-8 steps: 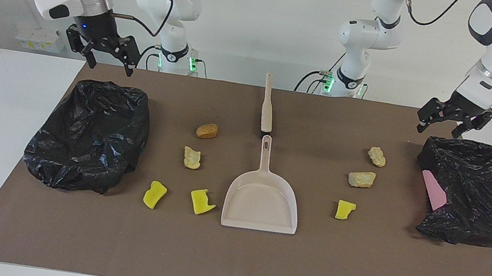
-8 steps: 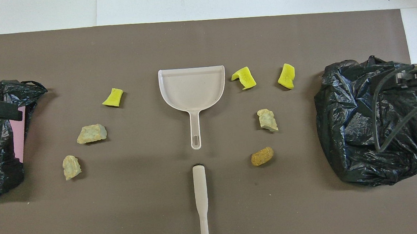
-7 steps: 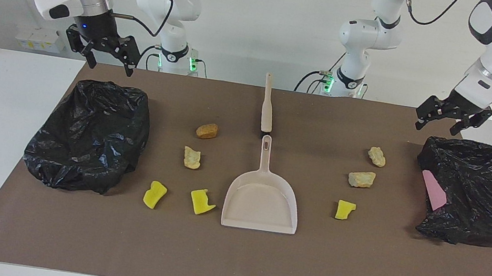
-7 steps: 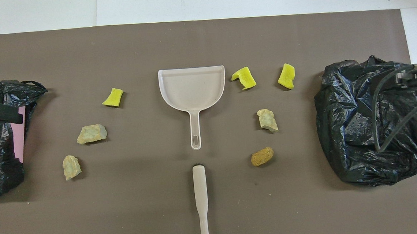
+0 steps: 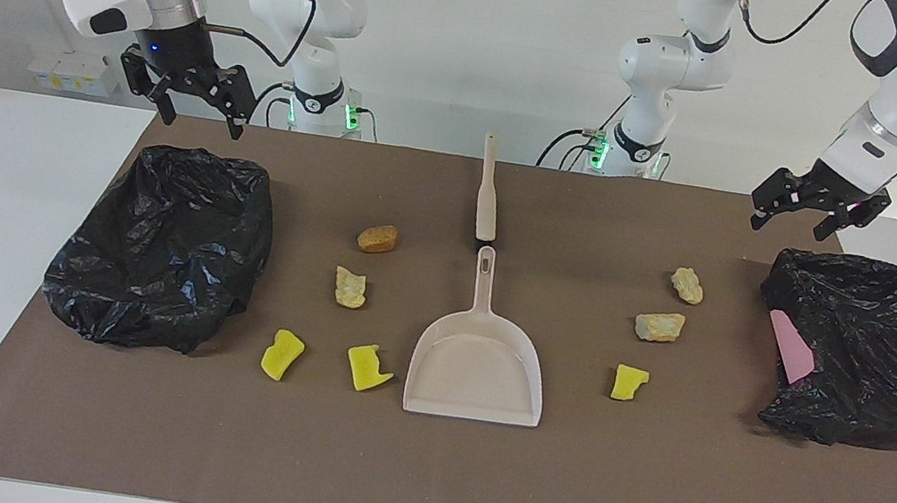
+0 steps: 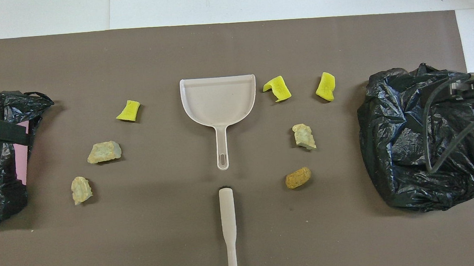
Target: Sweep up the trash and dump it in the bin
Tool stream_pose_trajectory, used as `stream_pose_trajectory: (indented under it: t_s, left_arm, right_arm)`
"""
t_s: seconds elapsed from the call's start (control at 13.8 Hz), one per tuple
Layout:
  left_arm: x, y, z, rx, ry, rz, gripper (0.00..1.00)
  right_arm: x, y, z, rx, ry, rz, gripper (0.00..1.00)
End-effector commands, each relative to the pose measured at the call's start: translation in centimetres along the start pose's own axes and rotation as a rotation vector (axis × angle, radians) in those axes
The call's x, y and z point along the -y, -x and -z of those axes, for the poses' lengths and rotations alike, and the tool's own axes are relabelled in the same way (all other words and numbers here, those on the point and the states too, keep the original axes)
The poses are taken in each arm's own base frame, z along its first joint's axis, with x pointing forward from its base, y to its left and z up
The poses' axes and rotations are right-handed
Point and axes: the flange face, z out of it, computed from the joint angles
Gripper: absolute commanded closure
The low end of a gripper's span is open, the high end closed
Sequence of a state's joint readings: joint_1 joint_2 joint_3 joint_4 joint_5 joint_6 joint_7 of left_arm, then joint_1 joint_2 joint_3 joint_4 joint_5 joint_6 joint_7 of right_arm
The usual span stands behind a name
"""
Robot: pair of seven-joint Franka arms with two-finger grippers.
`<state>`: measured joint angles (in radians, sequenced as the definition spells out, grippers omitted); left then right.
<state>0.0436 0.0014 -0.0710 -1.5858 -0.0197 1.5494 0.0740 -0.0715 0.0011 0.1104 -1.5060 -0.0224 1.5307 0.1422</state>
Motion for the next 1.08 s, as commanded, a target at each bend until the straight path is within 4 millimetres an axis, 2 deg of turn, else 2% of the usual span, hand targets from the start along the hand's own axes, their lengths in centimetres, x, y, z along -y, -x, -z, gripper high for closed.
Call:
stream_pose_trajectory:
  t_s: [0.0, 0.14, 0.22, 0.36, 0.58, 0.65, 0.8, 1.01]
  left_arm:
    - [-1.2, 1.4, -1.2, 0.032, 0.031, -0.015, 0.00]
    - [-4.4, 2.4, -3.2, 0.040, 0.041, -0.060, 0.00]
    - [-6.3, 3.2, -4.9, 0.039, 0.040, -0.083, 0.00]
    - [-9.6, 5.4, -7.7, 0.034, 0.031, -0.092, 0.00]
    - [-13.4, 8.2, -10.9, 0.049, 0.063, -0.098, 0.00]
    - [-15.0, 9.0, -11.5, 0.050, 0.066, -0.086, 0.00]
    - [-19.7, 10.6, -13.7, 0.055, 0.057, -0.082, 0.00]
    - [-26.3, 13.5, -16.9, 0.026, 0.054, -0.037, 0.00]
  right_arm:
    - [-0.1, 0.3, 0.1, 0.024, -0.012, 0.026, 0.00]
    - [0.0, 0.2, 0.1, 0.010, -0.012, 0.024, 0.00]
    - [0.0, 0.2, 0.1, 0.011, -0.012, 0.024, 0.00]
    - [-0.1, 0.1, 0.1, 0.010, -0.011, 0.016, 0.00]
    - [0.2, 0.0, 0.0, 0.009, -0.005, 0.021, 0.00]
    - [1.2, -0.1, 0.0, 0.001, -0.008, 0.037, 0.00]
    - [4.8, -0.1, -0.5, -0.015, -0.004, 0.071, 0.00]
    - [10.5, -1.1, -2.9, -0.023, -0.015, 0.073, 0.00]
